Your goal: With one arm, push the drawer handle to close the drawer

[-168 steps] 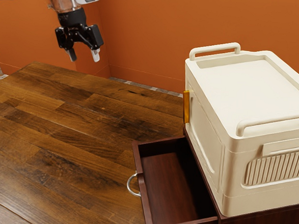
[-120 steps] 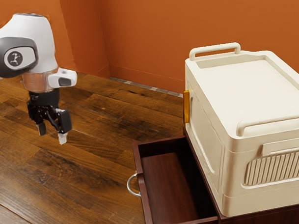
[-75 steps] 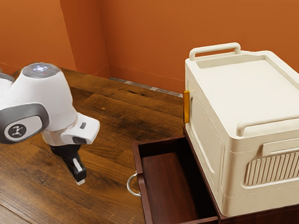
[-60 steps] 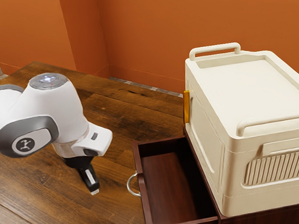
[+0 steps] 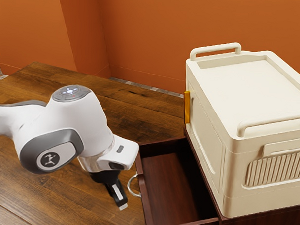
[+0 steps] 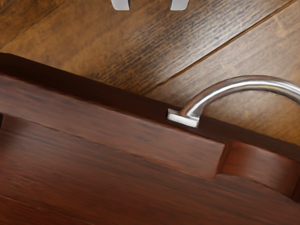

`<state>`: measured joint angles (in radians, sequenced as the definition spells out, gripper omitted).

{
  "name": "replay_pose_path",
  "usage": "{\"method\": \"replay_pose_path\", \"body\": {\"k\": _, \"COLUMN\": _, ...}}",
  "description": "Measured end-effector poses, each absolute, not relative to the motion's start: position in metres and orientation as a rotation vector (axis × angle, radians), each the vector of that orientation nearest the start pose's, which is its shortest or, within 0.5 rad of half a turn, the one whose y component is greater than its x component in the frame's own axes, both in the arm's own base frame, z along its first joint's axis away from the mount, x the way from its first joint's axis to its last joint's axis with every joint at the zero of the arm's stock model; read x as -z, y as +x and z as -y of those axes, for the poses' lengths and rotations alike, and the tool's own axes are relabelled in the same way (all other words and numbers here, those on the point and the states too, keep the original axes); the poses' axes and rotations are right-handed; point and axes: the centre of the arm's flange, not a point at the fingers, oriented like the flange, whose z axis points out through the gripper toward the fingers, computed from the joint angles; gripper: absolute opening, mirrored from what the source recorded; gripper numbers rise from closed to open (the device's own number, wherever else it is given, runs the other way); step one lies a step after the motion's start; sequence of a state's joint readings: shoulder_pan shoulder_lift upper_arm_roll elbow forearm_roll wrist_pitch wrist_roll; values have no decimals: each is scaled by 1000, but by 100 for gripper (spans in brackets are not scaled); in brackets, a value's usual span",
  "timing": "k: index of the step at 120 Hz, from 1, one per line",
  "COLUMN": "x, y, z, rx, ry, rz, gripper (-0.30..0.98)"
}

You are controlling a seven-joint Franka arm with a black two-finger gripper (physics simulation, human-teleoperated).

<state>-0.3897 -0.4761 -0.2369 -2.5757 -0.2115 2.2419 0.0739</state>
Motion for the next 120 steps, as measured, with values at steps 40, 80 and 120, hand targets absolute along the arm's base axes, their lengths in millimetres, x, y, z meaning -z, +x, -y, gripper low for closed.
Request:
{"method": "replay_pose_path", "body": {"k": 40, "x": -404, "y": 367, "z": 203, "rx": 171, "ry": -3111, "rz": -807, "gripper": 2}}
{"method": "replay_pose_path", "body": {"k": 80, "x": -399, "y": 395, "z": 215, "rx": 253, "ry": -3082, "rz": -865, "gripper": 2}}
{"method": "replay_pose_path", "body": {"k": 120, "x": -396, "y": 416, "z": 243, "rx": 269, "ry": -3055, "rz": -947, "gripper": 2}}
